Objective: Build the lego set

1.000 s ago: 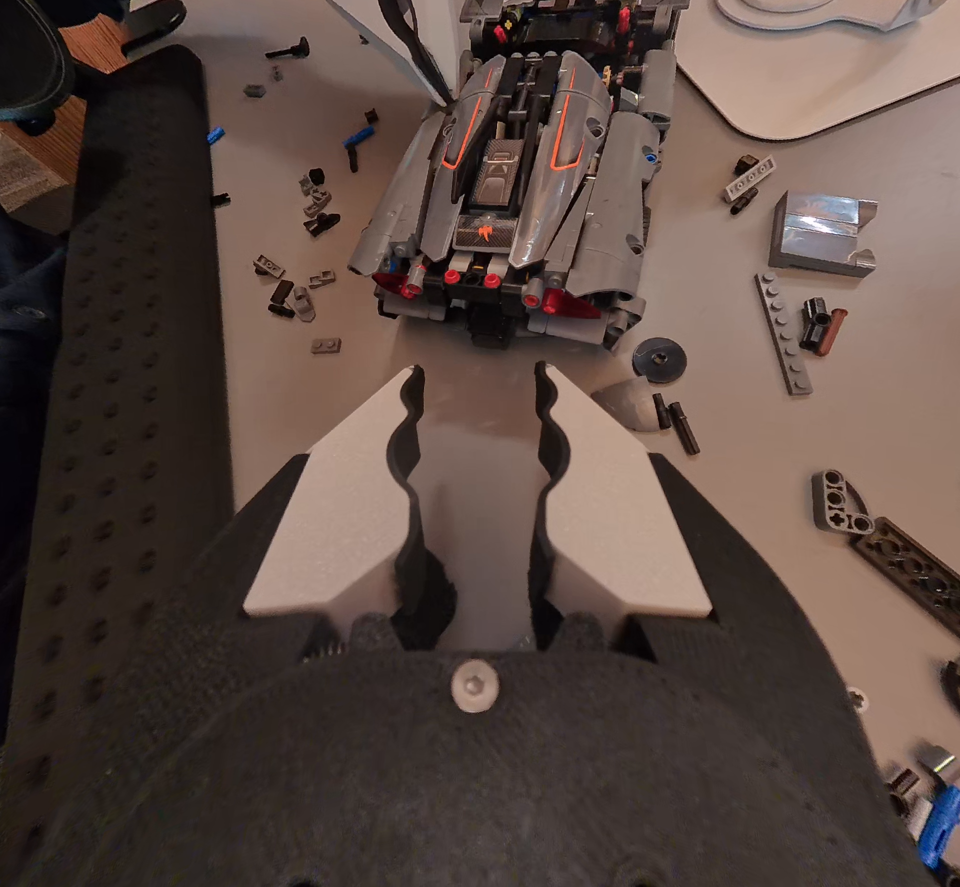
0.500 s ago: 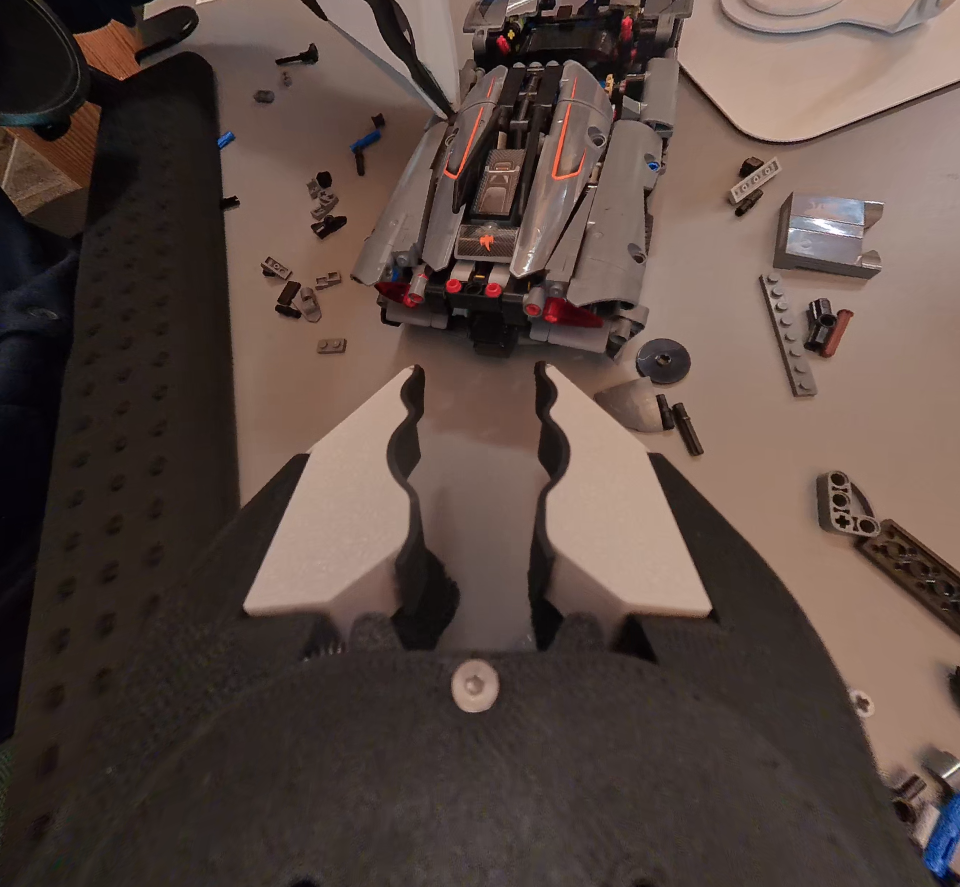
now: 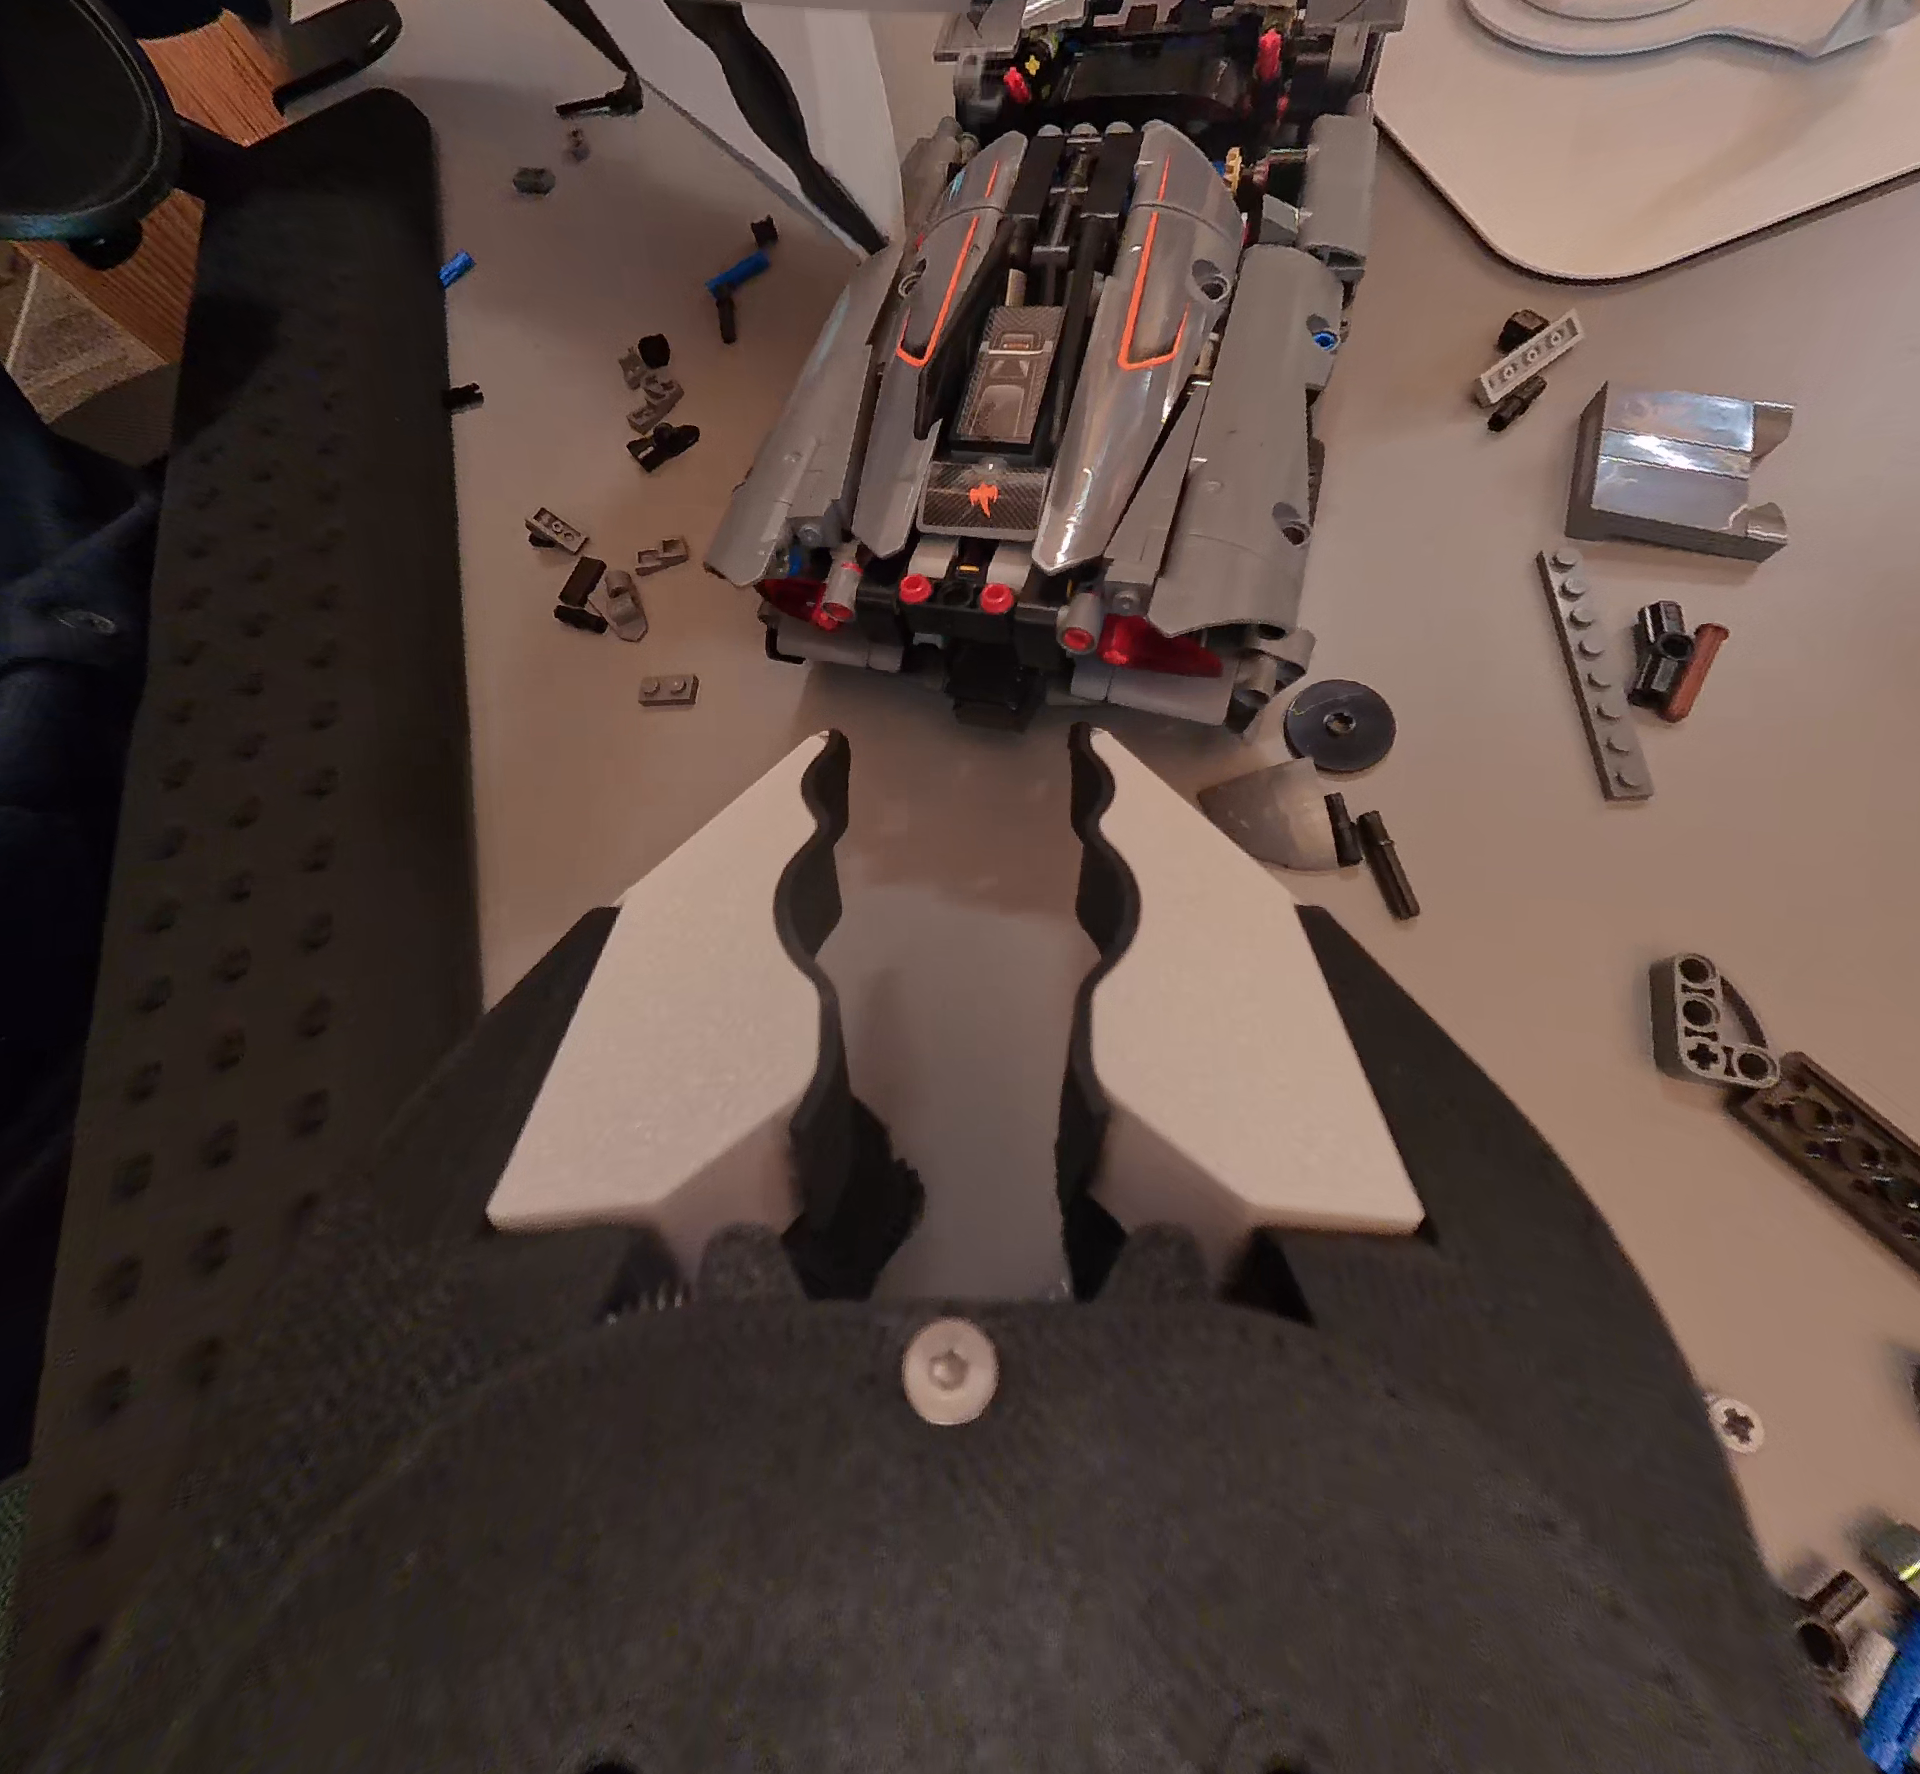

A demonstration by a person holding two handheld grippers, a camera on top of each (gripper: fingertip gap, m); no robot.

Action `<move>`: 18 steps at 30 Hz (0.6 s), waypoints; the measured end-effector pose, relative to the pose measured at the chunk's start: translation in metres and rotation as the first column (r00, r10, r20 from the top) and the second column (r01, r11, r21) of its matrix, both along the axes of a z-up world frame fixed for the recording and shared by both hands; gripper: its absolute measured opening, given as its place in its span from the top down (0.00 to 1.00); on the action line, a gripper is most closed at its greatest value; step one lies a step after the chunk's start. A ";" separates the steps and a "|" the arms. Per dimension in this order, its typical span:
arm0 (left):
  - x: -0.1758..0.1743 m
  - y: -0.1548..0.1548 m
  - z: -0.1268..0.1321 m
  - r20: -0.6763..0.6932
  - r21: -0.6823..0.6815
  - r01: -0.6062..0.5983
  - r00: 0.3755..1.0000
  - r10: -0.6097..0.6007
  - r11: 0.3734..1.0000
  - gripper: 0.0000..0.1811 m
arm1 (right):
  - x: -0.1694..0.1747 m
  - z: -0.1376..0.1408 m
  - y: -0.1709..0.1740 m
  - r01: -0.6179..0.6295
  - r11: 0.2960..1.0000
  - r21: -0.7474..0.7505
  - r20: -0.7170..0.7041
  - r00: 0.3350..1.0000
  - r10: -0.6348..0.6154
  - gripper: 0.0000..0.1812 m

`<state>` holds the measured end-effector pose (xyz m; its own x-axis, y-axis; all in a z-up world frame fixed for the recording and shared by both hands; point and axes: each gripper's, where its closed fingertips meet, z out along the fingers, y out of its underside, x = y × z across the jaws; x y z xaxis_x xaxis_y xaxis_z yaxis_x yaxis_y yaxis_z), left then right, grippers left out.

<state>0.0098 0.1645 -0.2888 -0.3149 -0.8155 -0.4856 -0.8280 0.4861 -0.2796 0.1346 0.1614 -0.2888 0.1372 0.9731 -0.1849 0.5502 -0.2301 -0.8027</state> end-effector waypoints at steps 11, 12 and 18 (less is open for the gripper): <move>-0.048 0.019 0.038 0.147 -0.003 -0.213 0.966 0.211 0.977 1.00 | 0.002 0.003 0.000 0.001 1.000 0.001 -0.017 1.000 -0.001 0.77; -0.055 0.021 0.039 0.157 -0.012 -0.237 0.959 0.235 0.972 1.00 | 0.002 0.003 0.000 0.000 1.000 0.002 -0.017 1.000 0.000 0.77; -0.081 0.024 0.032 0.167 -0.024 -0.329 0.930 0.328 0.944 0.95 | 0.002 0.002 0.000 0.006 1.000 0.000 -0.016 1.000 -0.006 0.77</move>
